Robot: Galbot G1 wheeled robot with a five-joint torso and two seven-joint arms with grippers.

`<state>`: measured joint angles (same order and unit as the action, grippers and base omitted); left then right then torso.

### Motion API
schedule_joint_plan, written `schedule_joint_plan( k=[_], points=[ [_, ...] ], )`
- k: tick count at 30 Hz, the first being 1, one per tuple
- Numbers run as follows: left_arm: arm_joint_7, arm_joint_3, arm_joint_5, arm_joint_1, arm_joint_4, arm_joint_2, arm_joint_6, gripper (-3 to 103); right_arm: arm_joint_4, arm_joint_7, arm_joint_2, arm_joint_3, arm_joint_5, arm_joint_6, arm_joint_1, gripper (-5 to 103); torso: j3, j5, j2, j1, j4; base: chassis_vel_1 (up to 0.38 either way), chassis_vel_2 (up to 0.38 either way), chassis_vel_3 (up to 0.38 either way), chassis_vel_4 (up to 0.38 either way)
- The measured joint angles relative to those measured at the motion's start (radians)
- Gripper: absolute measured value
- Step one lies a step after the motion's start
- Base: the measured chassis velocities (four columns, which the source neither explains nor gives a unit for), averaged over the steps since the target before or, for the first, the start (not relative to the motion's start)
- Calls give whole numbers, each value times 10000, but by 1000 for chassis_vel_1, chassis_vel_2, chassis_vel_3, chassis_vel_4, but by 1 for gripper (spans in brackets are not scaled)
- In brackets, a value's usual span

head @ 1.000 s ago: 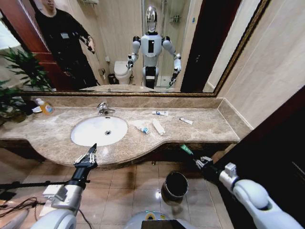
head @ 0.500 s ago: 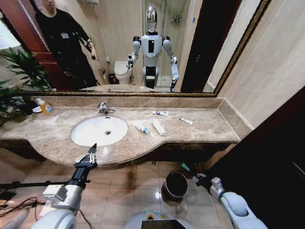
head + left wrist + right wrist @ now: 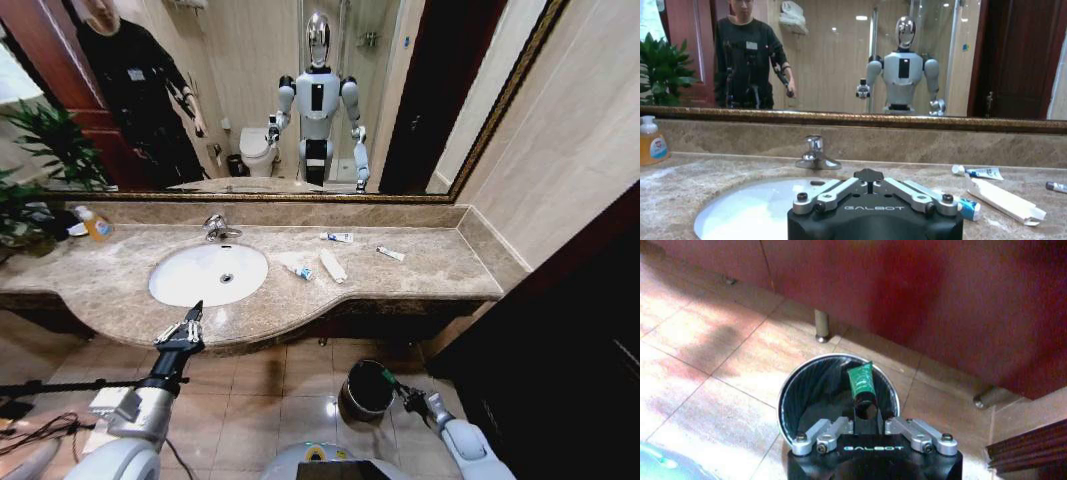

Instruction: Pick up the trash from the sink and place it in the trash bin.

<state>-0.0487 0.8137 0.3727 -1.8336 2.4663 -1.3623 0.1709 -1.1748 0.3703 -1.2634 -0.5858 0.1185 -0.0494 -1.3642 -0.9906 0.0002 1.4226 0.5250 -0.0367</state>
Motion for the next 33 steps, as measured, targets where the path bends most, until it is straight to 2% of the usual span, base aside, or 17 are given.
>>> schedule_joint_plan(
  k=[5, 10, 11, 12, 13, 14, 15, 16, 19, 21, 22, 25, 28, 31, 32, 33],
  points=[
    [0, 0, 0, 0, 0, -1, 0, 0, 1093, -201, -401, -29, 411, 648, 519, 19, 0, -2, 0, 0, 0, 0, 0, 0, 0],
    [0, 0, 0, 0, 0, 0, 0, 0, 1429, -321, -537, 58, 480, 772, 707, 19, 0, -5, 0, 0, 0, 0, 0, 0, 0],
    [0, 0, 0, 0, 0, 0, 0, 0, 1593, -352, -587, 81, 516, 819, 821, 16, 0, -4, 0, 0, 0, 0, 0, 0, 0],
    [0, 0, 0, 0, 0, 0, 0, 0, 1760, -414, -650, 88, 532, 868, 945, 21, 0, -4, 0, 0, -1, 0, 0, 0, 0],
    [0, 0, 0, 0, 0, 0, 0, 0, 1760, -414, -650, 88, 532, 868, 945, 21, 0, -4, 0, 0, -1, 0, 0, 0, 0],
    [0, 0, 0, 0, 0, -1, 0, 0, 1916, -515, -717, 92, 538, 923, 1049, 27, 0, -3, 0, 0, -2, 0, 0, 0, 0],
    [0, 0, 0, 0, 0, 0, 0, 0, 1994, -577, -747, 94, 540, 965, 1088, 27, 0, -2, 0, 0, -2, 0, 0, 0, 0],
    [1, 0, 0, 0, 0, 0, 0, 0, 2197, -704, -808, 93, 540, 1104, 1168, 37, 0, -3, 0, 0, -1, 0, 0, 0, 0],
    [1, 0, 0, 0, -1, 0, 0, 0, 2414, -784, -864, 72, 534, 1354, 1240, 42, 0, -2, 0, 0, -1, 0, 0, 0, 0],
    [0, 0, 0, 0, 0, 0, 0, 0, 2451, -820, -888, 45, 505, 1461, 1255, 54, 0, -3, 0, 0, -1, 0, 0, 0, 0],
    [0, 0, 0, 0, 0, 0, 0, 0, 2451, -820, -888, 45, 505, 1461, 1255, 54, 0, -3, 0, 0, -1, 0, 0, 0, 0],
    [0, 0, 0, 0, 0, 0, 0, 0, 2337, -881, -911, 26, 315, 1469, 1204, 71, 0, -2, 0, 0, -1, 0, 0, 0, 0],
    [0, 0, 0, 0, 0, 0, 0, 0, 2227, -888, -910, 21, 233, 1450, 1157, 76, 0, -3, 0, 0, -1, 0, 0, 0, 0],
    [0, 0, 0, 0, 0, 0, 0, 0, 2004, -881, -892, 12, 189, 1270, 1063, 91, 0, -3, 0, 0, 0, 0, 0, 0, 0],
    [0, 0, 0, 0, 0, 0, 0, 0, 2004, -881, -892, 12, 189, 1270, 1063, 91, 0, -3, 0, 0, 0, 0, 0, 0, 0],
    [0, 0, 0, 0, 0, -1, 0, 0, 1902, -878, -887, 9, 161, 1160, 1040, 96, 0, -2, 0, 0, 0, 0, 0, 0, 0]
  ],
)
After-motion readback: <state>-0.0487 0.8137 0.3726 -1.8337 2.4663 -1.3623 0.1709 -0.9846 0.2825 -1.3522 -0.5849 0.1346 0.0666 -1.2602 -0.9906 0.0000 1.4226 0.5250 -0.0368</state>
